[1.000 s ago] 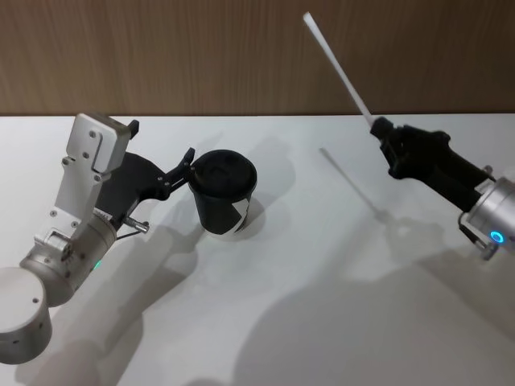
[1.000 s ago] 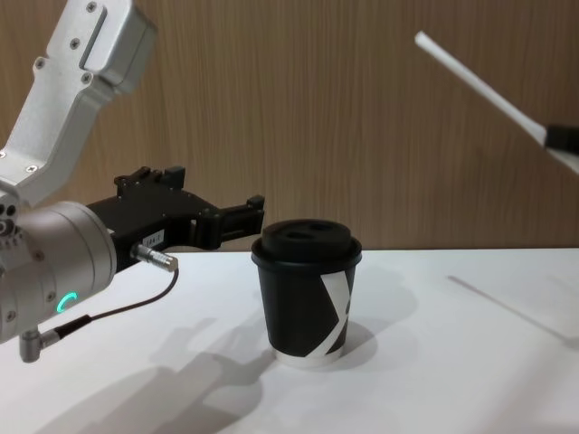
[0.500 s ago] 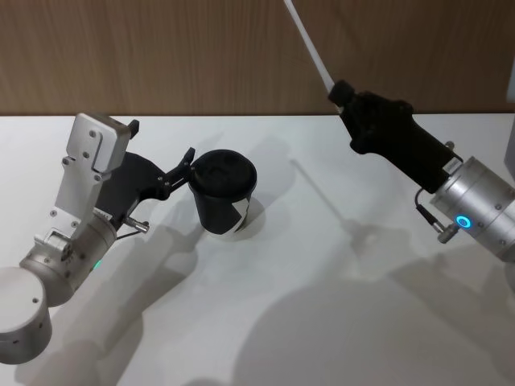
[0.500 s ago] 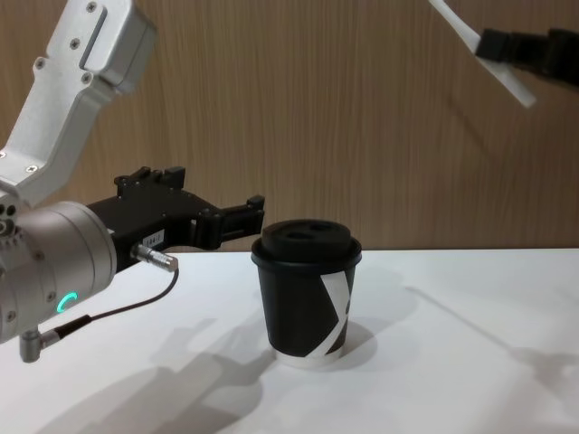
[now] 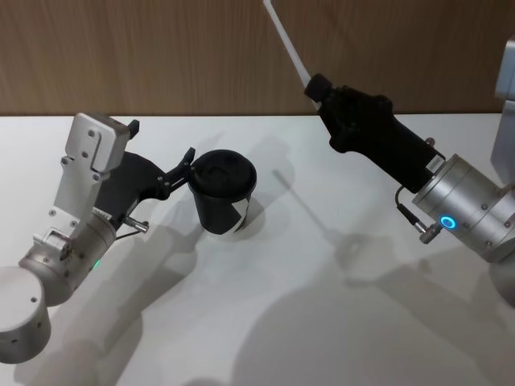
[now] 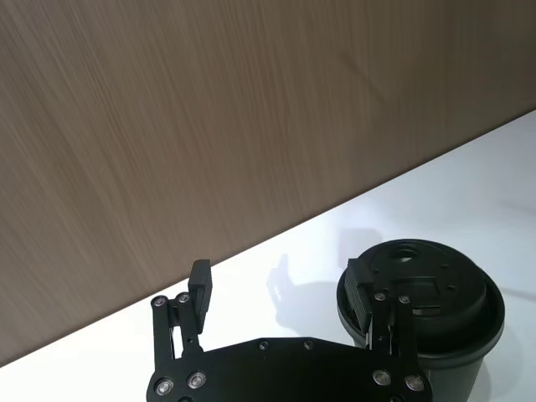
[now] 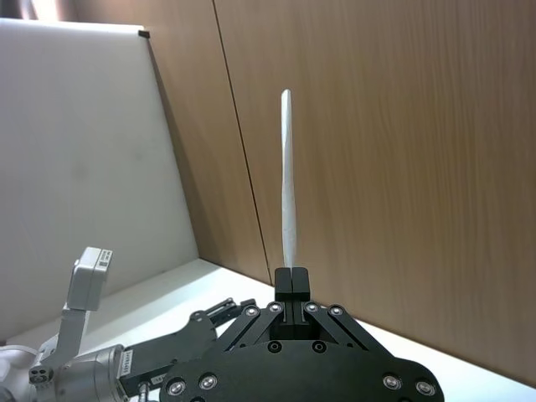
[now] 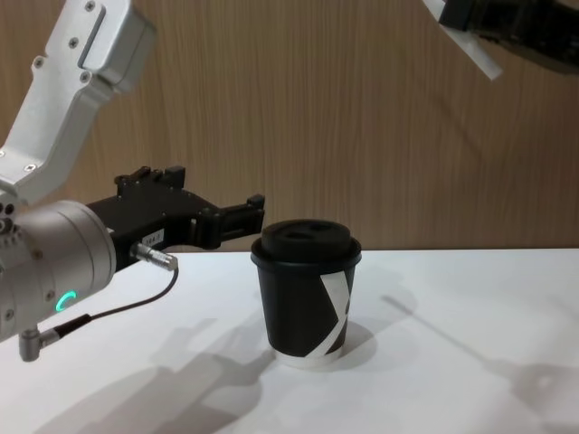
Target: Pick up the straw with one hand, pass it to the other hand, and insert it into the cup.
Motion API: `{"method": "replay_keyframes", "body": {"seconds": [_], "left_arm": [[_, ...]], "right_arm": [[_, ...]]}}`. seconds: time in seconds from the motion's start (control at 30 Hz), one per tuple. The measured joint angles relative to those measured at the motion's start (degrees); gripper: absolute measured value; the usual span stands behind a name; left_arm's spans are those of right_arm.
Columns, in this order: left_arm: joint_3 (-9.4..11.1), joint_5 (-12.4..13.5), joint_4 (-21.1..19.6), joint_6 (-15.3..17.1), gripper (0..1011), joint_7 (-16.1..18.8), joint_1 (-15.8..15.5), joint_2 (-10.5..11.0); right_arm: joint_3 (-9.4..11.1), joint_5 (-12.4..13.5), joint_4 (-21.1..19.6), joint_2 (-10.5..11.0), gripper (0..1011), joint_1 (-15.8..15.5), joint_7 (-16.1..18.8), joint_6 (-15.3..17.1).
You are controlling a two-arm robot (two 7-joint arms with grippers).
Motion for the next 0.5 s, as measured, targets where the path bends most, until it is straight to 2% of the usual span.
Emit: {"method": "replay_keyframes", "body": {"seconds": [0.2, 0.5], "left_arm": [[-0.62, -1.85, -0.43, -0.22, 1000, -2.11, 0.02, 0.28], [-1.96, -6.51, -1.81, -1.26, 1000, -7.98, -0.04, 1.09]], "right_arm": [[-0.39, 0.21, -0.43, -0.11, 0, 0.04, 0.00, 0.14], [-0.74, 0.44, -0.78, -0.18, 0, 0.08, -0.02, 0.27]]}}
